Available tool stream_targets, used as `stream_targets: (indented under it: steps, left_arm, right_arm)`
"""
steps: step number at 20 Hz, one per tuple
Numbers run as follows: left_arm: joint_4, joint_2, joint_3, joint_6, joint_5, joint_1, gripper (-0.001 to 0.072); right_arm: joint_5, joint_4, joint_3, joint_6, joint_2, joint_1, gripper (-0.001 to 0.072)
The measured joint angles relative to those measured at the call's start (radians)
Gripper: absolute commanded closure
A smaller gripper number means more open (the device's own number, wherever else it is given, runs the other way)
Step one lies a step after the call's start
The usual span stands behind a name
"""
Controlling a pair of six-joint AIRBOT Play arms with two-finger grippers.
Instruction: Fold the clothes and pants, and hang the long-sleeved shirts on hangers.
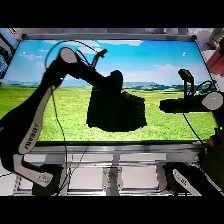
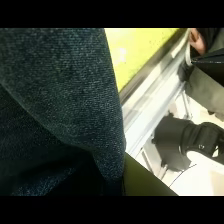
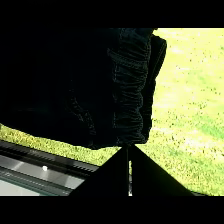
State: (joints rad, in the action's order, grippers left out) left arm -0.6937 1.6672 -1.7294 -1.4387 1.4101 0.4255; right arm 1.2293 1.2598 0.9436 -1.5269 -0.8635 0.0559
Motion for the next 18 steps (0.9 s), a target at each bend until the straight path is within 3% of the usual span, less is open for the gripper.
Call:
stream_targets:
  steps: [5,6,7,8,15,16,17,18]
  left_arm:
    - [0.047,0.076,0.000,0.031,-0.092,0.079,0.0665]
    - [0.052,0.089,0.000,0.034,-0.103,0.090,0.0529]
    - [0.060,0.101,0.000,0.039,-0.111,0.101,0.0328]
    - [0.069,0.113,0.000,0.048,-0.120,0.109,0.0233]
    - [0.195,0.164,0.000,0.156,-0.128,0.135,0.0222]
    - [0.210,0.167,0.000,0.168,-0.128,0.133,0.0222]
    - [0.221,0.169,0.000,0.185,-0.123,0.125,0.0224]
    - [0.232,0.169,0.000,0.196,-0.118,0.111,0.0225]
  right_arm:
    - [0.000,0.003,0.000,0.001,0.000,0.000,0.0689]
    - [0.000,0.004,0.000,0.001,0.000,0.000,0.0689]
    - [0.000,0.004,0.000,0.001,0.000,0.000,0.0689]
    - [0.000,0.005,0.000,0.001,0.000,0.000,0.0689]
    - [0.000,0.018,0.000,0.002,0.000,0.000,0.0670]
    - [0.000,0.024,0.000,0.002,0.000,0.000,0.0526]
    - [-0.003,0.031,-0.001,0.002,0.000,0.000,0.0273]
    - [-0.007,0.037,-0.001,0.006,-0.002,0.000,0.0127]
